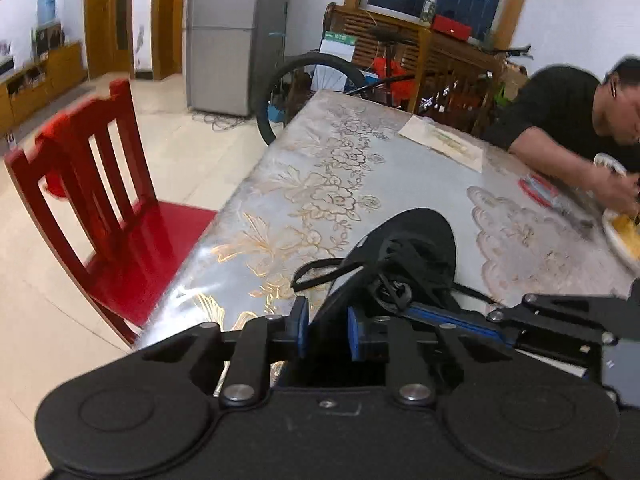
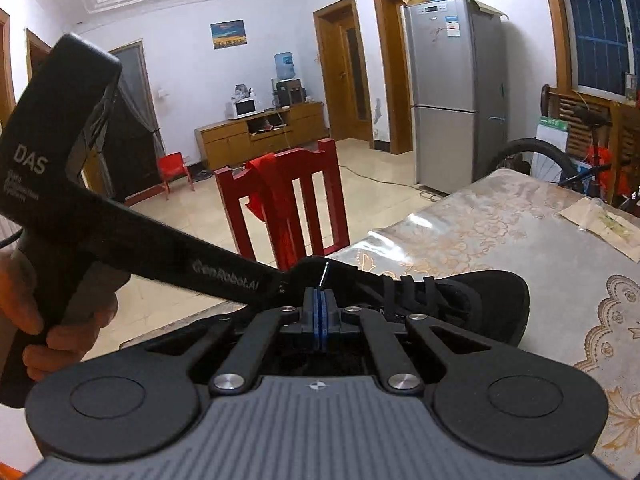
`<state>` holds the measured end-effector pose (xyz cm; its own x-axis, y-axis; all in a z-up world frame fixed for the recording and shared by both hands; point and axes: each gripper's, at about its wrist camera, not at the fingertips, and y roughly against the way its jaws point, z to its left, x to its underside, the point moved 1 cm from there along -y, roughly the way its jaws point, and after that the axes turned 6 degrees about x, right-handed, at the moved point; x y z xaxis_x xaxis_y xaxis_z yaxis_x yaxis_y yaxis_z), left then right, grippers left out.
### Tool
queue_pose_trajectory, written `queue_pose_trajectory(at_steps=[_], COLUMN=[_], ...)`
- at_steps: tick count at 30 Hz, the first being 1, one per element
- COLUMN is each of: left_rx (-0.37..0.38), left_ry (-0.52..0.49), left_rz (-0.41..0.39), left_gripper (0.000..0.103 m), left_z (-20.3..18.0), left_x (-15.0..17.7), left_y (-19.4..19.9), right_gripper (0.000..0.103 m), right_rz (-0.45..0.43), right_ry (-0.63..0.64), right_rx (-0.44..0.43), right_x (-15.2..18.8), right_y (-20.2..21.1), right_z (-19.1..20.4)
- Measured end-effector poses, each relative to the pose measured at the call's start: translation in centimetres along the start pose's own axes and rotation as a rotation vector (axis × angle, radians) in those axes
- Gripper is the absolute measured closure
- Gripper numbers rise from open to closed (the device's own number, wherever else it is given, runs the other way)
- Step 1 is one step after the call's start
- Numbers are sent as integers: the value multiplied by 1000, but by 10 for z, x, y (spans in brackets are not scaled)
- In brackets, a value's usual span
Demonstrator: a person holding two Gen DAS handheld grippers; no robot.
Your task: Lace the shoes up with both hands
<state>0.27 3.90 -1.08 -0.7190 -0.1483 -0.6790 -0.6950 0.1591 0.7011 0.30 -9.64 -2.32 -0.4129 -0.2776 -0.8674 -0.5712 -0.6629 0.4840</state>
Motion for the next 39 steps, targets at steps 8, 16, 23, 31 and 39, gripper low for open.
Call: queue_pose_trajectory(at_steps=[8, 16, 23, 31, 39], left_rx=[145, 150, 171, 181, 182], left_ry=[396, 445, 455, 449, 458], left_rz=[14, 11, 18, 23, 20], left_gripper=[85, 83, 80, 79, 79], left_z=[55, 62, 63, 62, 64], left_x=[-2, -2, 0, 0, 1], left_y=[-5, -4, -5, -6, -7], right_gripper=[102, 102, 101, 101, 101], right_rz=[63, 98, 167, 206, 210], right_ry=[-14, 3, 12, 41, 49], right_rx=[-99, -70, -80, -125, -134], right_x=[-13, -25, -26, -27, -30], right_y=[2, -10, -18, -19, -19], right_z=[-15, -5, -9, -13, -14])
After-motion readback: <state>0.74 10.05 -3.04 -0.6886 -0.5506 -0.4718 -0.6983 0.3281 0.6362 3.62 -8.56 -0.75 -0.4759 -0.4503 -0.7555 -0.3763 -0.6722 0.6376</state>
